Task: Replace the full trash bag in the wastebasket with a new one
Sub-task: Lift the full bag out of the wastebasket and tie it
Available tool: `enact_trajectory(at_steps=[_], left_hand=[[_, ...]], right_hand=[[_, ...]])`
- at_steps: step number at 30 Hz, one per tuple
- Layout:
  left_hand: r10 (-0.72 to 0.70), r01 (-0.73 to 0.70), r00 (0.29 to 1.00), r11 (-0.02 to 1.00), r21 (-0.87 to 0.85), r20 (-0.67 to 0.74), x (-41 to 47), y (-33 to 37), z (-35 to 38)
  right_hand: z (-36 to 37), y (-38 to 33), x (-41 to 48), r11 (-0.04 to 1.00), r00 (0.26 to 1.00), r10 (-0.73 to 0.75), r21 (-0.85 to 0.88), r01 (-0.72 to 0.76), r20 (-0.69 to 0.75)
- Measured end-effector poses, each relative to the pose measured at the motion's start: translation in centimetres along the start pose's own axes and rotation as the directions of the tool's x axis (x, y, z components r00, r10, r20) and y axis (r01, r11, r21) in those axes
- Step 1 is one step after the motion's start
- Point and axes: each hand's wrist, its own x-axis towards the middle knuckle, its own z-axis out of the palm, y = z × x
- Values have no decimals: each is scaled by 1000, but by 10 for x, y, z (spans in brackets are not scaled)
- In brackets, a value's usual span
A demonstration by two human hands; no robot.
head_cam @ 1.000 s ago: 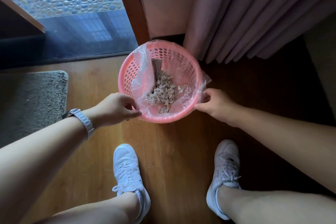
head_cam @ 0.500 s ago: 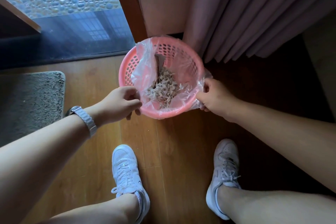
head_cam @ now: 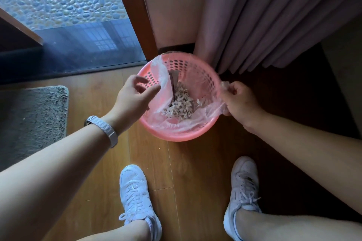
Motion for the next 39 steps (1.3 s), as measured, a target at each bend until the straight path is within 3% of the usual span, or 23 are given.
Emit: enact_trajectory(at_steps=[6,10,15,18,20,26,33,39], left_hand=[[37,-20,998,945,326,-47,25,16,28],[134,-83,986,905,417,-95,31,16,41],[196,-135,956,955,264,-220,41,21,36],[187,-187,956,982,19,-226,42,25,30],[213,-228,948,973,-40,-236,38,31,28],[365,-379,904,925,-25,-222,28,48,23],[453,-473,862,880,-40,-229,25,62,19],[477,-506,835,862,-40,-273,32,74,9]], right_hand=[[9,4,9,996,999,-51,-67,52,6],[12,7,14,991,996,-86,-107,85,-6],[11,5,21,977,987,-156,-155,148,-41],[11,1,19,941,951,-300,-187,283,-71],[12,-1,16,894,908,-417,-203,399,-52],[9,-16,9,791,801,-598,-184,584,-31],[4,-31,5,834,832,-550,-107,542,-77],[-1,-44,16,805,795,-590,-174,567,-141]])
